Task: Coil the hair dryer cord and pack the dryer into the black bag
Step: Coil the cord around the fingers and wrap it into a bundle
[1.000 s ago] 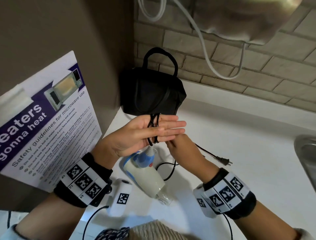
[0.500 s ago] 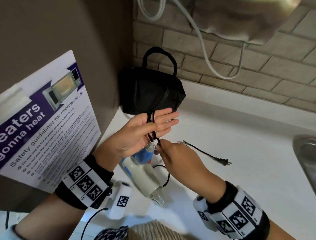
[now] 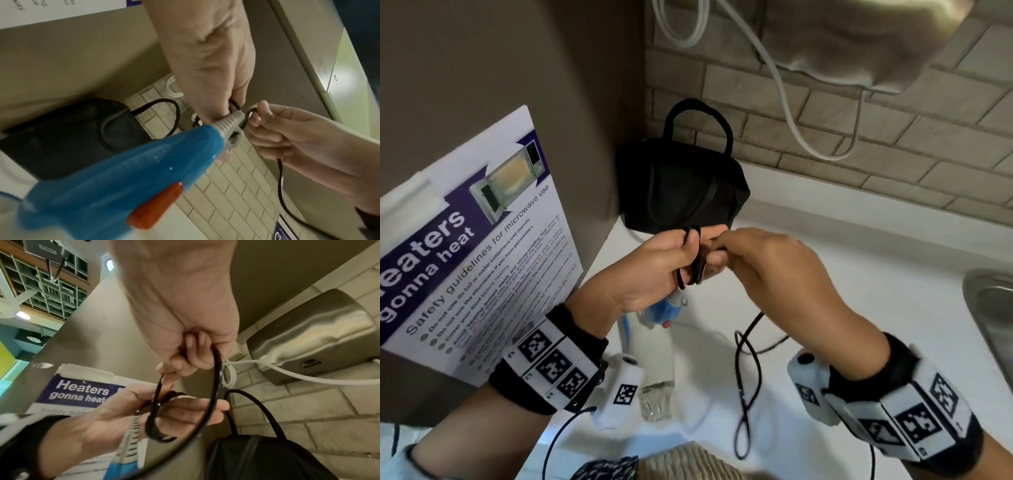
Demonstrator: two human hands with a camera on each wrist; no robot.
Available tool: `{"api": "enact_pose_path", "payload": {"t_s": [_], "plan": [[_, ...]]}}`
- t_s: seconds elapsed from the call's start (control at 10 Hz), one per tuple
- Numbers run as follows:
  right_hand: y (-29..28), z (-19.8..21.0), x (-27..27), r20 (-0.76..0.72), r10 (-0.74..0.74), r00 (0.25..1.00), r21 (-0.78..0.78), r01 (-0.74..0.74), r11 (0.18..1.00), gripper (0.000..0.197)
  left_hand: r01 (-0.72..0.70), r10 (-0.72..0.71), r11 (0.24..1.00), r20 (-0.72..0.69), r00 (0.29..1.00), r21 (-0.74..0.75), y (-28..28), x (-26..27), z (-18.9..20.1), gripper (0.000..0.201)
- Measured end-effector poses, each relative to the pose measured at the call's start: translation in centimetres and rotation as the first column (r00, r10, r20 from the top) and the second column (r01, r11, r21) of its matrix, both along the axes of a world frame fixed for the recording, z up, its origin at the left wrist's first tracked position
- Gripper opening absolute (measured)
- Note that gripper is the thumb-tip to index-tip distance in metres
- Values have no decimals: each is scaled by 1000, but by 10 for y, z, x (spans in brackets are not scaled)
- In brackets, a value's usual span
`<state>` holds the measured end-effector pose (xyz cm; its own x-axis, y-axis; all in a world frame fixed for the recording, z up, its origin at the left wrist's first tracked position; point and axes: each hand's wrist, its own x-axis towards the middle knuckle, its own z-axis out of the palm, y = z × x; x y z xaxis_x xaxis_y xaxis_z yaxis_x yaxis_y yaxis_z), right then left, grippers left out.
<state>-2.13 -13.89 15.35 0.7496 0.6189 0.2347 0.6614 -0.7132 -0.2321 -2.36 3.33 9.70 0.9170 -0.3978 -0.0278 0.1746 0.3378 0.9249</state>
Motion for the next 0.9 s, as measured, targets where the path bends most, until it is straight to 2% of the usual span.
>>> {"api": "enact_pose_path", "payload": {"t_s": [0.1,0.2,0.3,0.4,0.5,0.6,0.7,0.8,0.9], "plan": [[3,4,14,27,-3,1000,12,2,1000,19,37,-40,996,-36,999,-77,2,-5,3,45],[7,2,24,19,-7,1000,34,6,999,23,52,-60,993,-74,995,-106,7,-6,-1,39],[9,-2,33,5,13,1000,45,-13,999,18,105,-114,986,-67,991,-126,10,-8,-1,42],[13,-7,42,5,17,1000,136,-18,990,15,172,-184,971,-56,981,-164,15,-9,0,43],[12,-12,58,1,4,1000,289,-4,957,14,273,-277,953,-14,961,-130,16,-12,-1,51],[19,-22,65,-66,23,998,280,-3,960,24,304,-303,949,26,953,-81,10,-13,-2,47],[20,-35,62,-158,60,986,257,-18,966,35,256,-252,964,57,966,-73,7,-14,0,32],[19,-54,54,-335,32,942,179,30,983,22,216,-208,971,86,974,-101,7,-14,-1,30],[45,-81,60,-315,-684,658,-10,718,696,20,196,-186,975,97,978,-105,5,-12,-3,34]]}}
